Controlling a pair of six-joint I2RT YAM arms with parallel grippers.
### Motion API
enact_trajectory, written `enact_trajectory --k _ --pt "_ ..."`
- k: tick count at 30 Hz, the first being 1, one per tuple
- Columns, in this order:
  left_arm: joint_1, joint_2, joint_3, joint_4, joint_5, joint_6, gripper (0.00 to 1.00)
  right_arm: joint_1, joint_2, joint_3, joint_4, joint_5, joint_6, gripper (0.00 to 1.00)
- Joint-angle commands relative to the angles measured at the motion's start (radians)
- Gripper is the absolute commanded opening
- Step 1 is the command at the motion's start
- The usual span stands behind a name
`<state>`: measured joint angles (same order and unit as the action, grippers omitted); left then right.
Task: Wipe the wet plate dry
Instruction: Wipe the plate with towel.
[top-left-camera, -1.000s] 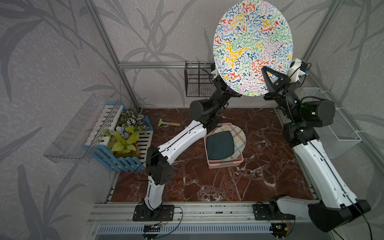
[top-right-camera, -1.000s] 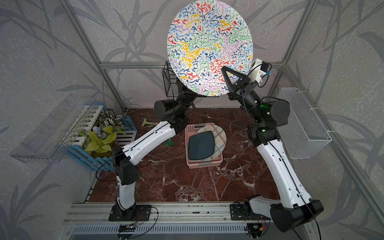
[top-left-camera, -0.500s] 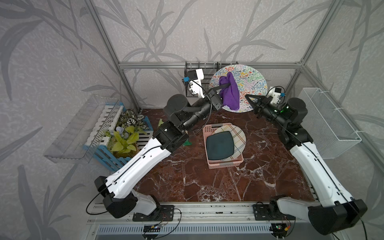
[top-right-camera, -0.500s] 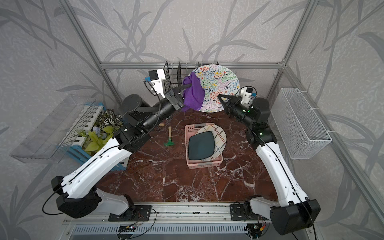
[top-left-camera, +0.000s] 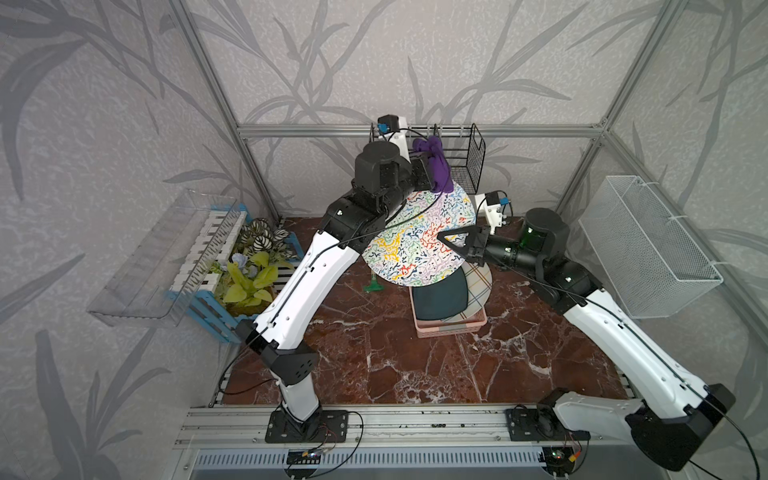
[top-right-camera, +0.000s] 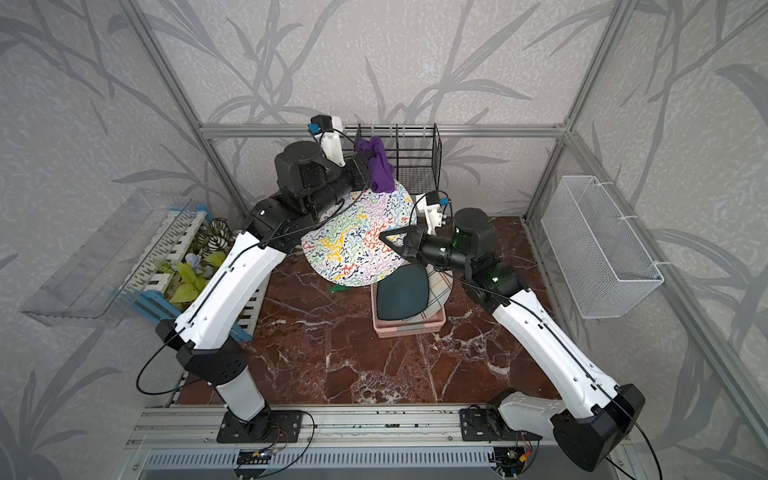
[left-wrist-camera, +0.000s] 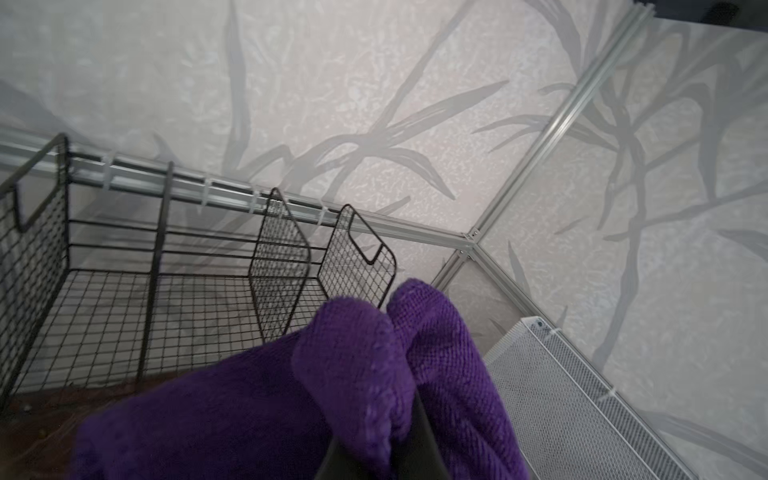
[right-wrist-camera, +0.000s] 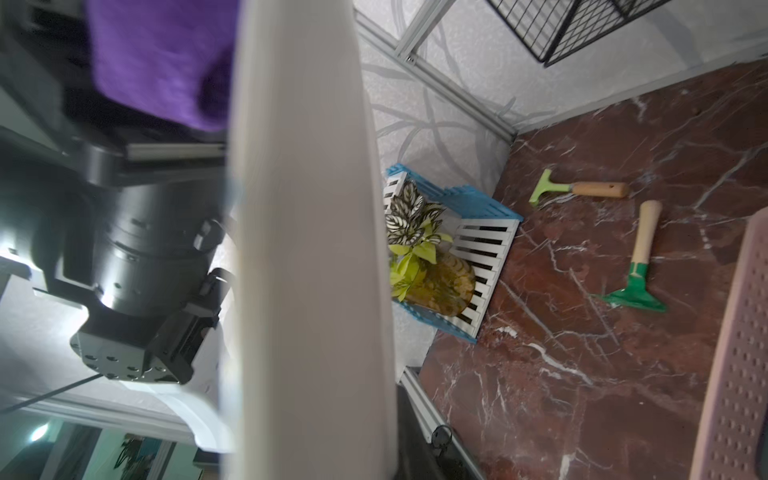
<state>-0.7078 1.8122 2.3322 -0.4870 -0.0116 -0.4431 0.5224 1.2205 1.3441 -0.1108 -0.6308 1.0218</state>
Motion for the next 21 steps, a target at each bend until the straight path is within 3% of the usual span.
enact_trajectory --k 1,4,6,8,11,13,17,21 --pt "-0.090 0.102 0.009 -0.276 0.139 0.107 0.00 -0.111 -0.022 0.083 0.239 0.013 0.058 0.00" --pt "-0.070 -0.066 -0.290 -0.086 0.125 0.034 0.00 -0.255 -0.047 0.050 0.318 0.009 0.180 0.00" --pt "-0.053 -0.193 -0.526 0.096 0.164 -0.015 0.00 -0.263 -0.068 0.033 0.325 -0.019 0.189 0.00" --pt "-0.038 -0.236 -0.623 0.113 0.198 -0.042 0.00 -0.229 -0.078 0.014 0.371 -0.044 0.220 0.00" --pt "-0.024 -0.217 -0.615 -0.018 0.081 -0.033 0.00 -0.143 -0.082 0.025 0.411 -0.054 0.190 0.00" --pt "0.038 -0.217 -0.600 -0.043 0.052 -0.063 0.00 -0.078 -0.074 0.071 0.349 -0.082 0.120 0.00" --pt "0.208 -0.247 -0.619 0.086 0.167 -0.089 0.00 0.046 -0.087 0.058 0.249 -0.087 0.032 0.00" --pt "0.145 -0.123 -0.423 0.008 0.360 0.038 0.00 0.010 -0.082 0.071 0.259 0.012 0.055 0.00"
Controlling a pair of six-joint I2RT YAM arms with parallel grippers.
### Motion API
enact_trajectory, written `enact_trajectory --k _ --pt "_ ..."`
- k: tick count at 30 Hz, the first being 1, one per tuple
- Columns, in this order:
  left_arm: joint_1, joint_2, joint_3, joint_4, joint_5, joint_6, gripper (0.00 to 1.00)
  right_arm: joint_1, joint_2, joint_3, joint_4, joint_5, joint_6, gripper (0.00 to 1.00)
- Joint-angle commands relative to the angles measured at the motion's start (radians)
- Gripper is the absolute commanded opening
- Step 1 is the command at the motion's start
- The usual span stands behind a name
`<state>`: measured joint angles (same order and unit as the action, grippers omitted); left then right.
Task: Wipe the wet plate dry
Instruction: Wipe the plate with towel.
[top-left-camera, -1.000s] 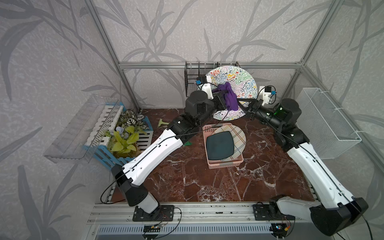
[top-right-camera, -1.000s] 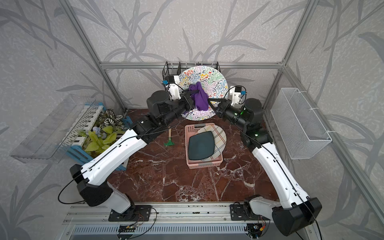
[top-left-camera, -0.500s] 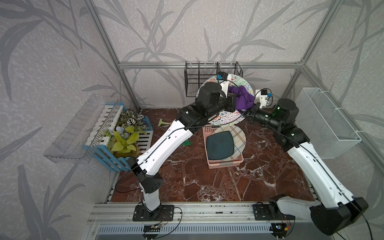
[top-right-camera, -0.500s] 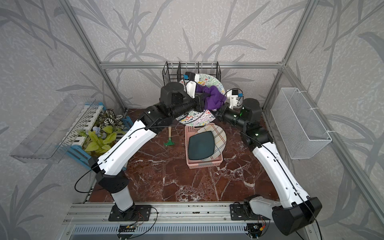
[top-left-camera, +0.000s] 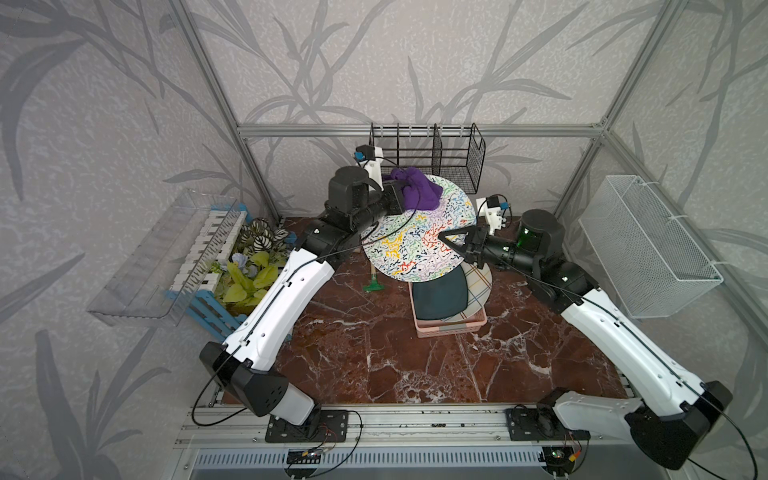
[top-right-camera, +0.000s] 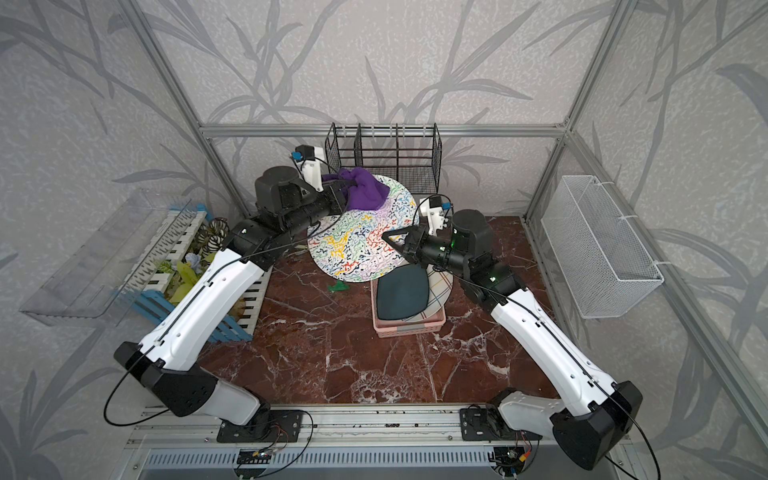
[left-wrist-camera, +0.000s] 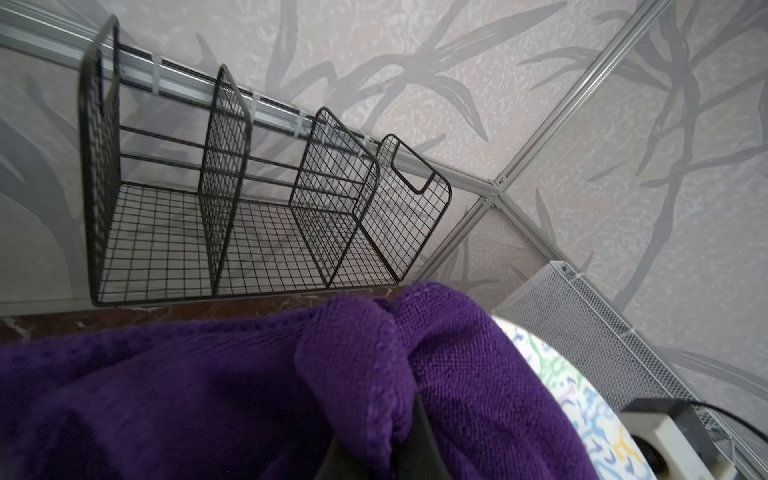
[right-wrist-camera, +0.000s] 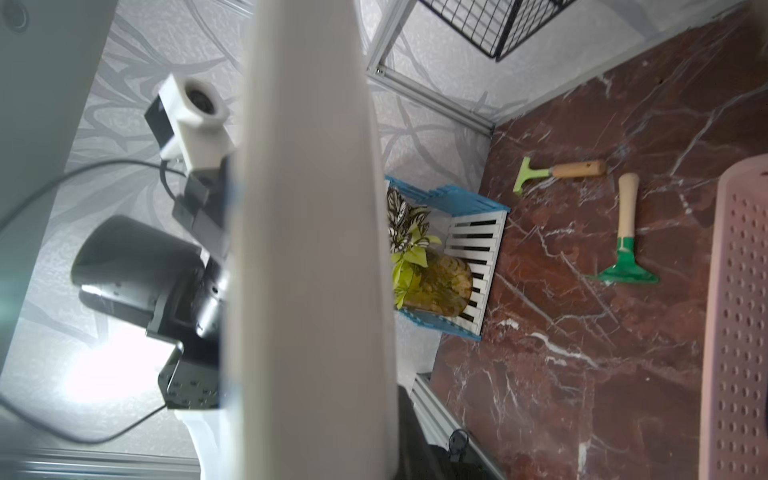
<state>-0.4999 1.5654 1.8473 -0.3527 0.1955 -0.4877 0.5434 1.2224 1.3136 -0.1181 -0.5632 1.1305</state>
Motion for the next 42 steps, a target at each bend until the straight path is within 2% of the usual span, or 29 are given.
enact_trajectory --k 1,3,5,7,9,11,14,17,19,25,27,29,31,33,36,38,40,42 --pt "-0.102 0.156 0.104 -0.163 0.182 0.118 0.00 -0.044 -0.078 0.116 0.259 -0.031 -0.036 0.00" --pt "-0.147 0.177 0.142 -0.195 0.196 0.122 0.00 -0.149 -0.074 0.114 0.323 -0.021 0.063 0.00" --pt "-0.119 0.113 0.051 -0.074 0.232 0.024 0.00 -0.263 -0.087 0.098 0.386 -0.032 0.156 0.00" --pt "-0.047 -0.016 -0.150 0.245 0.290 -0.156 0.00 -0.351 -0.123 0.083 0.371 -0.058 0.177 0.00" --pt "0.045 -0.136 -0.366 0.574 0.353 -0.418 0.00 -0.424 -0.171 0.055 0.361 -0.078 0.199 0.00" --pt "0.117 -0.188 -0.477 0.843 0.404 -0.622 0.00 -0.482 -0.198 -0.006 0.475 -0.090 0.309 0.00" --pt "0.117 -0.163 -0.459 1.012 0.469 -0.760 0.00 -0.454 -0.169 -0.038 0.619 -0.104 0.405 0.00" --pt "0.095 -0.102 -0.406 1.229 0.491 -0.941 0.00 -0.353 -0.136 -0.015 0.585 -0.101 0.347 0.00" --pt "0.079 -0.062 -0.345 1.299 0.481 -1.010 0.00 -0.284 -0.112 -0.004 0.544 -0.089 0.309 0.00" --pt "0.027 0.023 -0.199 1.576 0.374 -1.246 0.00 -0.141 -0.060 -0.042 0.596 -0.046 0.331 0.00" --pt "-0.014 0.042 -0.157 1.593 0.357 -1.273 0.00 -0.106 -0.033 -0.032 0.622 -0.021 0.341 0.00" --pt "-0.086 0.052 -0.130 1.554 0.357 -1.242 0.00 -0.099 0.021 0.026 0.656 -0.004 0.362 0.00" --pt "-0.163 0.068 -0.111 1.520 0.368 -1.204 0.00 -0.123 0.080 0.109 0.667 0.021 0.378 0.00" --pt "-0.201 0.083 -0.103 1.547 0.361 -1.214 0.00 -0.178 0.111 0.172 0.655 0.044 0.396 0.00" --pt "-0.174 0.072 -0.094 1.596 0.313 -1.239 0.00 -0.271 0.069 0.136 0.635 0.074 0.414 0.00" --pt "-0.133 0.059 -0.051 1.541 0.306 -1.212 0.00 -0.283 0.031 0.078 0.651 0.038 0.413 0.00" --pt "-0.113 0.059 0.002 1.460 0.319 -1.170 0.00 -0.222 0.003 0.029 0.656 -0.005 0.388 0.00" --pt "-0.121 0.078 0.049 1.414 0.332 -1.152 0.00 -0.115 -0.009 0.000 0.637 0.005 0.336 0.00"
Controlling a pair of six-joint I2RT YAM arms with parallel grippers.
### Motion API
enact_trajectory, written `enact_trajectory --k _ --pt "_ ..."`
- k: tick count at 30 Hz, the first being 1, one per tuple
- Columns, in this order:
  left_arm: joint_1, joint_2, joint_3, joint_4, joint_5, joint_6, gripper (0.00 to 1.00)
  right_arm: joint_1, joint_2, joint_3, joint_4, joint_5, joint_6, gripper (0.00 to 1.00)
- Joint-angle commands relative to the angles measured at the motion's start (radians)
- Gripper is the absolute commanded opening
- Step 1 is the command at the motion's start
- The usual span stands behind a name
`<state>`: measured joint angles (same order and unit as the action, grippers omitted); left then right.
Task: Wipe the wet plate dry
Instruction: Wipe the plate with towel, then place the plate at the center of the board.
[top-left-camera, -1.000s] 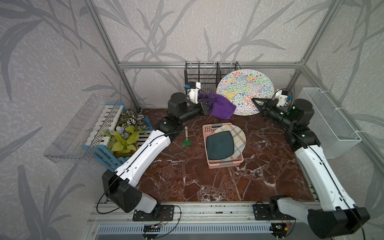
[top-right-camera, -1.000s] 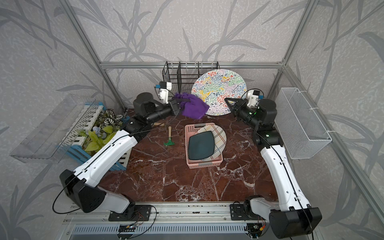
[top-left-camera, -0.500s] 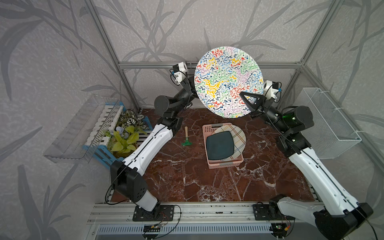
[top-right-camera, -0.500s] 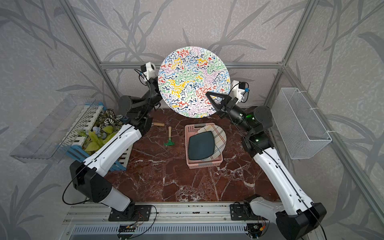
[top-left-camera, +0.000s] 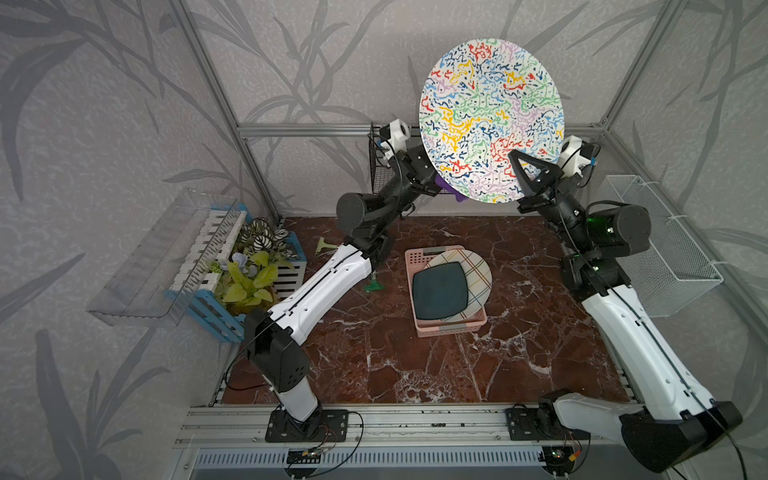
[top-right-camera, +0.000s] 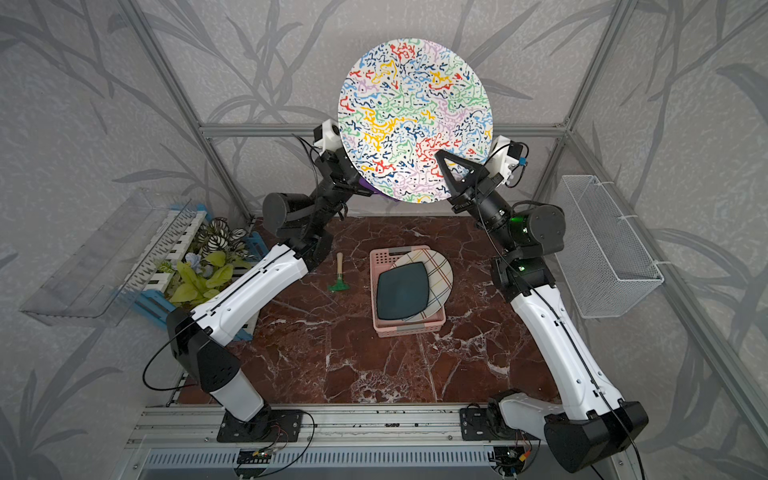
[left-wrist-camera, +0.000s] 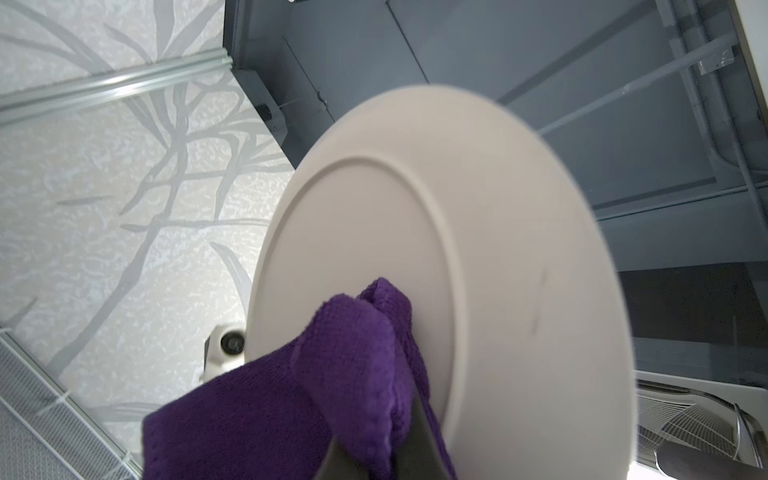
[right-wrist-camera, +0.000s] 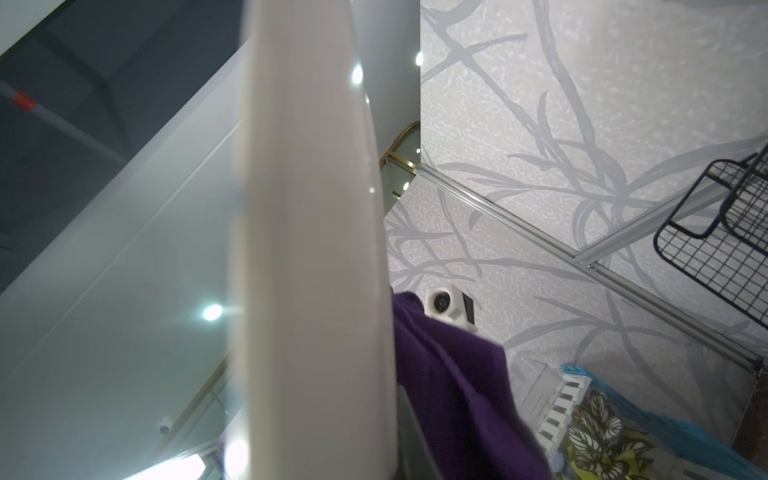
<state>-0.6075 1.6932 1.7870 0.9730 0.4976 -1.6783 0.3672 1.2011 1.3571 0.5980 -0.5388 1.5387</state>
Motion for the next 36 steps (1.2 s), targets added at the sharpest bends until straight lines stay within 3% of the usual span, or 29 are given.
enact_trajectory --k 1,5,9,12,14,16,19,21,27,30,36 --pt "-0.032 -0.026 0.127 0.092 0.035 0.028 0.00 0.118 0.019 -0.045 -0.081 -0.003 -0.098 0.00" --pt "-0.122 0.020 0.102 0.142 0.041 0.006 0.00 0.129 0.088 0.011 -0.042 0.065 -0.070 0.00" --pt "-0.163 0.015 0.059 0.218 0.043 0.017 0.00 0.013 0.138 0.088 -0.054 0.092 -0.017 0.00" --pt "-0.138 -0.076 -0.028 0.128 0.033 0.114 0.00 -0.087 0.094 0.069 -0.085 0.078 -0.009 0.00" --pt "-0.099 -0.163 -0.087 -0.053 0.056 0.233 0.00 -0.163 0.027 0.024 -0.160 0.078 -0.038 0.00" --pt "-0.058 -0.266 -0.124 -0.408 0.051 0.474 0.00 -0.245 -0.072 -0.046 -0.339 0.107 -0.116 0.00" --pt "-0.027 -0.359 -0.121 -0.913 -0.120 0.835 0.00 -0.337 -0.200 -0.112 -0.743 0.221 -0.308 0.00" --pt "0.003 -0.396 -0.183 -1.027 -0.199 0.924 0.00 -0.370 -0.247 -0.164 -0.915 0.287 -0.402 0.00" --pt "0.041 -0.467 -0.415 -0.970 -0.190 0.908 0.00 -0.382 -0.326 -0.300 -1.128 0.499 -0.575 0.00" --pt "0.041 -0.465 -0.431 -0.963 -0.165 0.903 0.00 -0.382 -0.307 -0.317 -1.175 0.596 -0.662 0.00" --pt "0.041 -0.469 -0.430 -0.976 -0.157 0.922 0.00 -0.383 -0.238 -0.374 -1.135 0.628 -0.801 0.00"
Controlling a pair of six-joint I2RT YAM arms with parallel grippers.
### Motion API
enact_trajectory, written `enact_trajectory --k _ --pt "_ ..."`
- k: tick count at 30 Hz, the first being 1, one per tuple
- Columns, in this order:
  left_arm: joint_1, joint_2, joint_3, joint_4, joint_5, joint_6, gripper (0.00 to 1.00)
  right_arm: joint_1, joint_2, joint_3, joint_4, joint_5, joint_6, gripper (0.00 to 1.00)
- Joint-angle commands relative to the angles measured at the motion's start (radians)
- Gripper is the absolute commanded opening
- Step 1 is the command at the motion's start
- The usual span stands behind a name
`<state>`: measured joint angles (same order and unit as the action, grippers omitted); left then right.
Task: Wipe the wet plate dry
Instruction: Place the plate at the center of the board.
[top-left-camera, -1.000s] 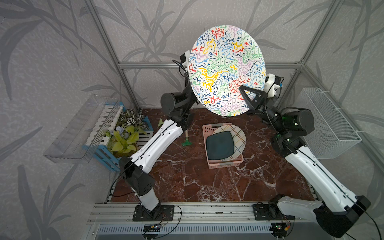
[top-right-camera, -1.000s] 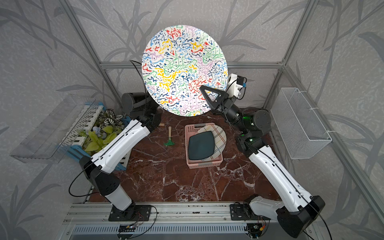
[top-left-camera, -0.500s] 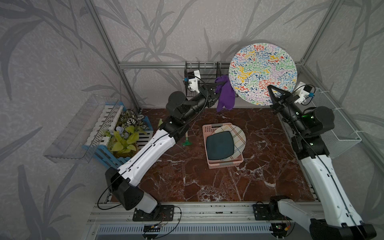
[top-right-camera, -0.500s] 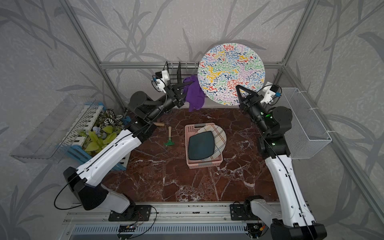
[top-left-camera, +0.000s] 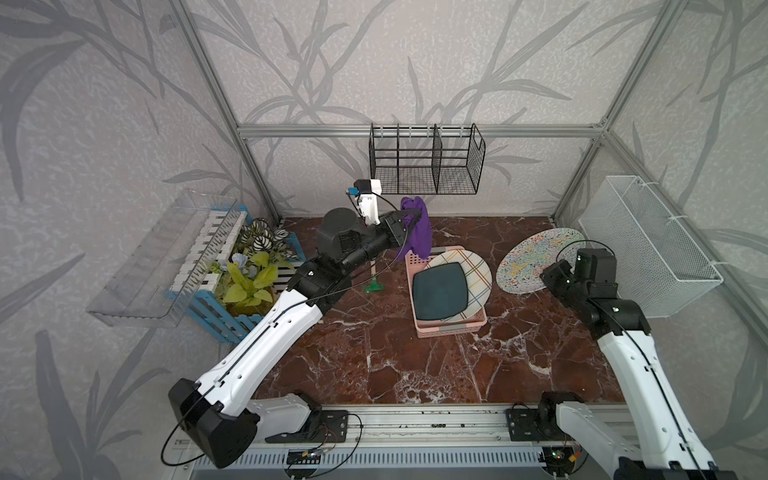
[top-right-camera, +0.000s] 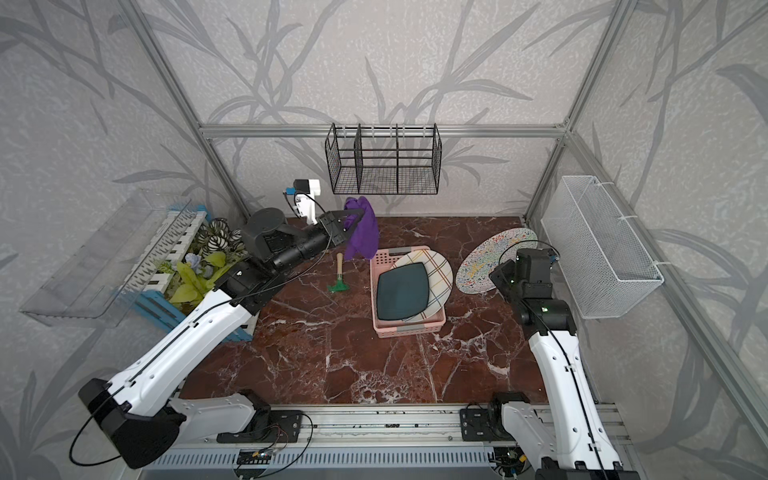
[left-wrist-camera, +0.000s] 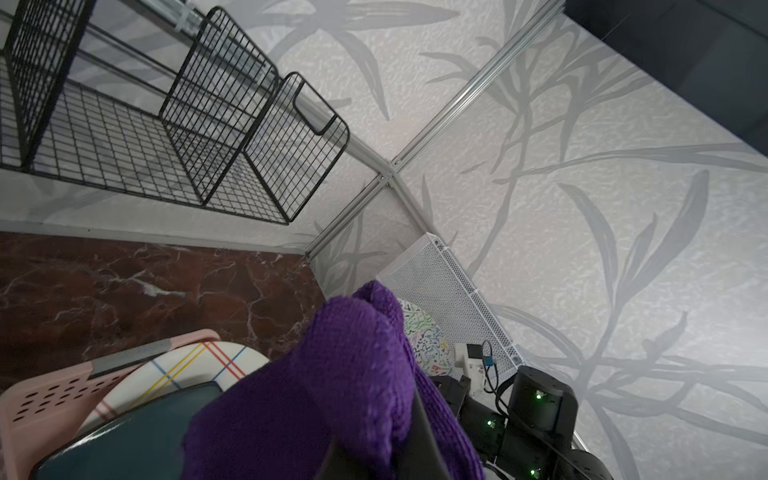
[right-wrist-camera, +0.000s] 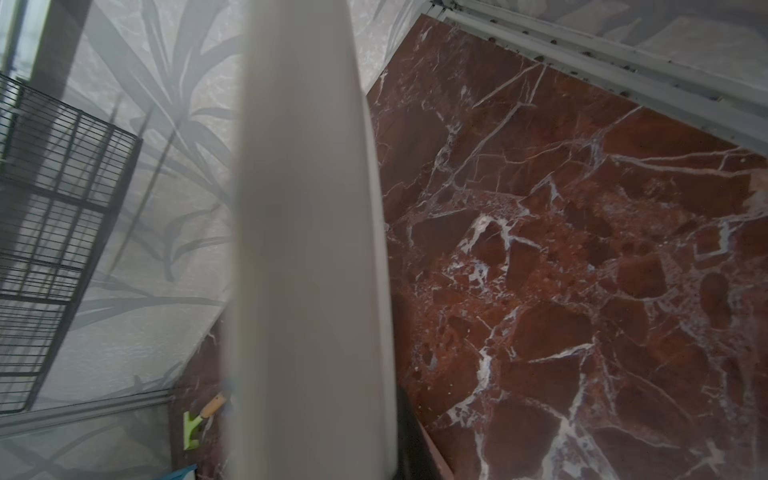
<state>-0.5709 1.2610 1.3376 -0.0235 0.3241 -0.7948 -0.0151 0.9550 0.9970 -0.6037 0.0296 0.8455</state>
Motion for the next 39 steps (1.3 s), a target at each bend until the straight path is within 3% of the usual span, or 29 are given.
enact_trajectory --k 1,5,12,17,26,34,39 --pt "0.005 -0.039 0.015 0.020 0.018 0.037 0.00 0.000 0.018 -0.029 0.081 0.060 -0.110 0.00" --pt "0.005 -0.044 -0.002 0.025 0.026 0.032 0.00 0.000 0.081 -0.104 0.186 -0.012 -0.107 0.00" --pt "0.005 -0.043 -0.005 0.016 0.033 0.038 0.00 0.014 0.202 -0.188 0.431 -0.270 -0.084 0.00" --pt "0.005 -0.042 -0.020 0.037 0.033 0.027 0.00 0.086 0.300 -0.234 0.530 -0.242 -0.001 0.00" --pt "0.006 -0.045 -0.030 0.036 0.027 0.024 0.00 0.085 0.532 -0.308 0.602 -0.191 0.049 0.01" --pt "0.006 -0.055 -0.041 0.033 0.014 0.021 0.00 0.074 0.654 -0.336 0.489 -0.118 0.098 0.18" --pt "0.008 -0.064 -0.075 0.044 -0.001 0.023 0.00 0.057 0.642 -0.333 0.463 -0.121 0.071 0.41"
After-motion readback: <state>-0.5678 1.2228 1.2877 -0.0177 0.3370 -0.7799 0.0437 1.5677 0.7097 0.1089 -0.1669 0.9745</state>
